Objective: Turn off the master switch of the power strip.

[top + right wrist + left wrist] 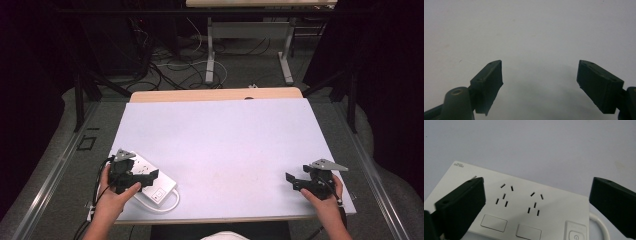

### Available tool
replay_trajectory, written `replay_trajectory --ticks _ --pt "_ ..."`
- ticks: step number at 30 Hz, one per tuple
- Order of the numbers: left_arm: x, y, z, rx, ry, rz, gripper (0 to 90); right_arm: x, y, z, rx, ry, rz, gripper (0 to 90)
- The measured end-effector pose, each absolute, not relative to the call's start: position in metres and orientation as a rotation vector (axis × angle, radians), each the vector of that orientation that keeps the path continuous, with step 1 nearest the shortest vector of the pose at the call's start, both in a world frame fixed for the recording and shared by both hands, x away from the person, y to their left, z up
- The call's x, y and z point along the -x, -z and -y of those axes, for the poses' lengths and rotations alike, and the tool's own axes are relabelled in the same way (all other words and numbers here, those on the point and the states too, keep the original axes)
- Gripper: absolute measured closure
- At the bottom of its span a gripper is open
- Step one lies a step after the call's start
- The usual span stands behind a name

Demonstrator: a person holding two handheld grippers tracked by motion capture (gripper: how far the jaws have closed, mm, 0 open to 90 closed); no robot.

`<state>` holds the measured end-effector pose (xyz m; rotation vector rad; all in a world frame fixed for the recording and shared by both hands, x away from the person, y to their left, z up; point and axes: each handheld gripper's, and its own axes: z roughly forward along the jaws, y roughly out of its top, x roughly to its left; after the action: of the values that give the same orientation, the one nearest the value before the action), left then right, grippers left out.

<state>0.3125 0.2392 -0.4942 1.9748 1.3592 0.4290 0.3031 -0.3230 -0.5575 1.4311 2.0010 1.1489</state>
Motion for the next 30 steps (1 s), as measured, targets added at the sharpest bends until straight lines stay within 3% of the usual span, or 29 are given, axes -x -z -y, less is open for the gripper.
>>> replay_trajectory --ticks 30 --pt "-0.318 0.499 -0.279 -1.78 -0.427 -1.477 0.4 -0.303 0.558 0.325 -1.452 -1.153 -1.979 20.1"
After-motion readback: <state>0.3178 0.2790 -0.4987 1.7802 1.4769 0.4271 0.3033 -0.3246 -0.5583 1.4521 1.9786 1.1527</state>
